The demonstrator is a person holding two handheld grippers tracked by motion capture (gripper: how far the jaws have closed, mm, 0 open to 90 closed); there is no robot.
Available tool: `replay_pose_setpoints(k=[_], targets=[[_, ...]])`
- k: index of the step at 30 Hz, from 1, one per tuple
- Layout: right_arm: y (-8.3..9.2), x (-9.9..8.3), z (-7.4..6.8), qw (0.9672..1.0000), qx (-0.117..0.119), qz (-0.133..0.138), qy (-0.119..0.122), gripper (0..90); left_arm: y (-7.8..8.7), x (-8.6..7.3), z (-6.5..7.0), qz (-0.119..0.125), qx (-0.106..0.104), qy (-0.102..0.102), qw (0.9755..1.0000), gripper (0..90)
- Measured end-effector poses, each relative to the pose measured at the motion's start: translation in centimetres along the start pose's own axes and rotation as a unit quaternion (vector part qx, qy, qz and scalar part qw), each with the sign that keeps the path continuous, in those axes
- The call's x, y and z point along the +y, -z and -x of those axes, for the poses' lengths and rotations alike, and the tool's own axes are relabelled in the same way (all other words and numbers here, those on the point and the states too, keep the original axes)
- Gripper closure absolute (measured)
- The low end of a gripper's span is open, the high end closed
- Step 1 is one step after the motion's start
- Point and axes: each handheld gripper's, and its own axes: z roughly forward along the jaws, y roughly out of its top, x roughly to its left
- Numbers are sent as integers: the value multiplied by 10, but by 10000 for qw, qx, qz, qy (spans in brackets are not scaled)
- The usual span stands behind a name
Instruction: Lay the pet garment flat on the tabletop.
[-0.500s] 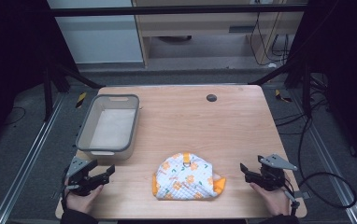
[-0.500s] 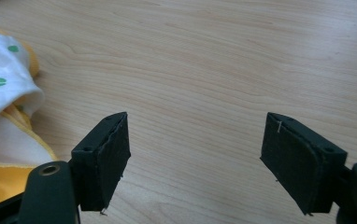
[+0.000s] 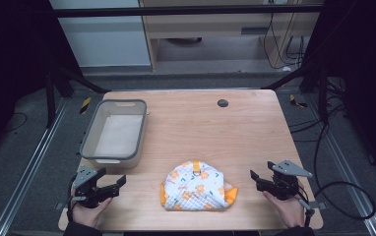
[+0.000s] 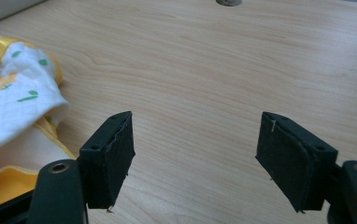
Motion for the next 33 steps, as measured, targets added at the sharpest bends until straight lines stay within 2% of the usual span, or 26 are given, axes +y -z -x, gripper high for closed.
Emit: replay_pose_setpoints(k=[2, 6, 11, 13, 15, 20, 22, 24, 25, 29, 33], targets=[[0, 2, -1, 10000, 12, -3, -26, 283, 0, 4, 1, -16, 13, -31, 10000, 130], [3, 11, -3, 10000, 78, 41, 9, 292, 3, 11, 4, 35, -102, -34, 9999, 128], [8, 34, -4, 9997, 183, 185, 11, 318, 5, 29, 11, 90, -159, -234, 9996, 140], [7, 37, -5, 9996, 184, 190, 13, 321, 4, 35, 14, 132, -222, -257, 9993, 149], [5, 48, -8, 9994, 255, 236, 33, 328, 2, 42, 17, 181, -309, -248, 9991, 157], [0, 58, -15, 9989, 392, 225, 88, 336, -7, 52, 26, 213, -443, -254, 9985, 165], [-7, 65, -23, 9983, 525, 210, 170, 352, -14, 55, 33, 182, -485, -305, 9982, 180], [-8, 66, -25, 9982, 540, 209, 173, 356, -17, 57, 36, 156, -506, -337, 9980, 184], [-13, 68, -31, 9976, 633, 179, 226, 368, -20, 57, 38, 138, -520, -360, 9979, 192], [-21, 70, -39, 9966, 746, 152, 316, 382, -30, 60, 47, 77, -587, -465, 9972, 214], [-29, 69, -47, 9957, 838, 65, 395, 394, -41, 60, 55, -68, -712, -558, 9959, 233]])
